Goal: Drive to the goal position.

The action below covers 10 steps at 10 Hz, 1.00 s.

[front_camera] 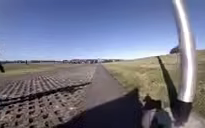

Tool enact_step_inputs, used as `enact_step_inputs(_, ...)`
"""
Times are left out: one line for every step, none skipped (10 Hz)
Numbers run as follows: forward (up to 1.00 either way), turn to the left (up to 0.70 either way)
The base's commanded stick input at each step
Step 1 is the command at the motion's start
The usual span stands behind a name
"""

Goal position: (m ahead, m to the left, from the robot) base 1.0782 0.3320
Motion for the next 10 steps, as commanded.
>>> enact_step_inputs(0.69, 0.0)
enact_step_inputs(0.68, 0.0)
enact_step_inputs(0.69, 0.0)
enact_step_inputs(0.7, 0.0)
enact_step_inputs(0.7, 0.0)
enact_step_inputs(0.7, 0.0)
enact_step_inputs(0.7, 0.0)
enact_step_inputs(0.7, 0.0)
enact_step_inputs(0.7, 0.0)
enact_step_inputs(0.7, 0.0)
